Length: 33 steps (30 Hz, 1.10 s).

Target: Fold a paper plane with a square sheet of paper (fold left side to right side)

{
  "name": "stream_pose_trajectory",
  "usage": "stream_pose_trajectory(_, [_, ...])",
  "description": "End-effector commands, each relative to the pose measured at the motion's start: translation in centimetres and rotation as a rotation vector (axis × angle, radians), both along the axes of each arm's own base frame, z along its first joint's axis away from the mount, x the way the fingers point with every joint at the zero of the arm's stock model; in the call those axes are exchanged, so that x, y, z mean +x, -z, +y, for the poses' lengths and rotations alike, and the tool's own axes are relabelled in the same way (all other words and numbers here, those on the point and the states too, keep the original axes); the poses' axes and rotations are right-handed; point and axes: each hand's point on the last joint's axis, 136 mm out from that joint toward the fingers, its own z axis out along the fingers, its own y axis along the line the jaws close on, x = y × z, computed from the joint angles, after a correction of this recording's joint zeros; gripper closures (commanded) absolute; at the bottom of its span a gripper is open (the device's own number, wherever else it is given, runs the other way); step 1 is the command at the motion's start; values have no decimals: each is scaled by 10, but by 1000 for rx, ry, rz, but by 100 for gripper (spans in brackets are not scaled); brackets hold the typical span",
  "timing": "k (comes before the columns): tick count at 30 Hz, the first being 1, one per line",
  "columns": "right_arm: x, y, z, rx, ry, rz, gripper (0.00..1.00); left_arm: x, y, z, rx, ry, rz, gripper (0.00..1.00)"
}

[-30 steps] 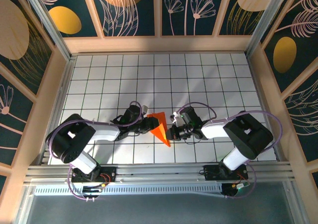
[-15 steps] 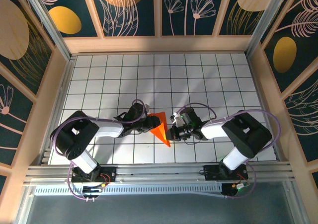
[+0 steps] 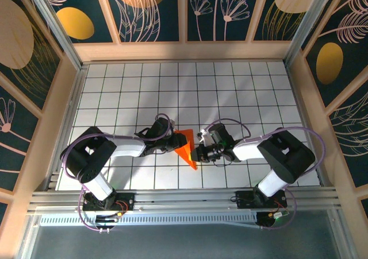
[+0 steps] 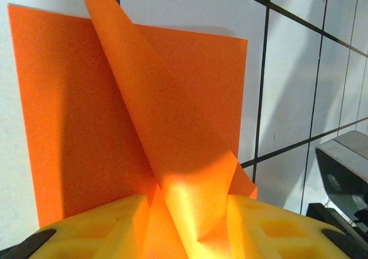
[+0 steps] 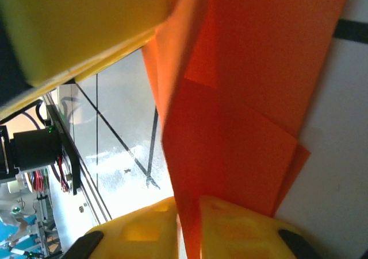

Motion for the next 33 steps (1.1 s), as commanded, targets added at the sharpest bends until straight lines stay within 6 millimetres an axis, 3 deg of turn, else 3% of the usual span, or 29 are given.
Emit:
stream_pose_trajectory(1, [5,-13,-3,33,16,-28,78,-12,29,17,115,1,61,60])
stream_pose_trajectory(8, [19,-35,-16,78,55,-70,57,-12,28,16,110,2,59,60])
stream_pose_trajectory(12, [28,-36,-17,77,65,-73,55,-12,27,16,109,1,57,60])
stream_pose_trajectory(21, [34,-26,3,75,33,-48,55,-12,27,16,105,-1,55,60])
stream_pose_trajectory(28, [35,-22,11,78,22,-37,65,-12,26,15,104,0,54,60])
stream_pose_trajectory(33, [35,-17,9,58,26,-33,83,-12,26,15,104,-1,53,60])
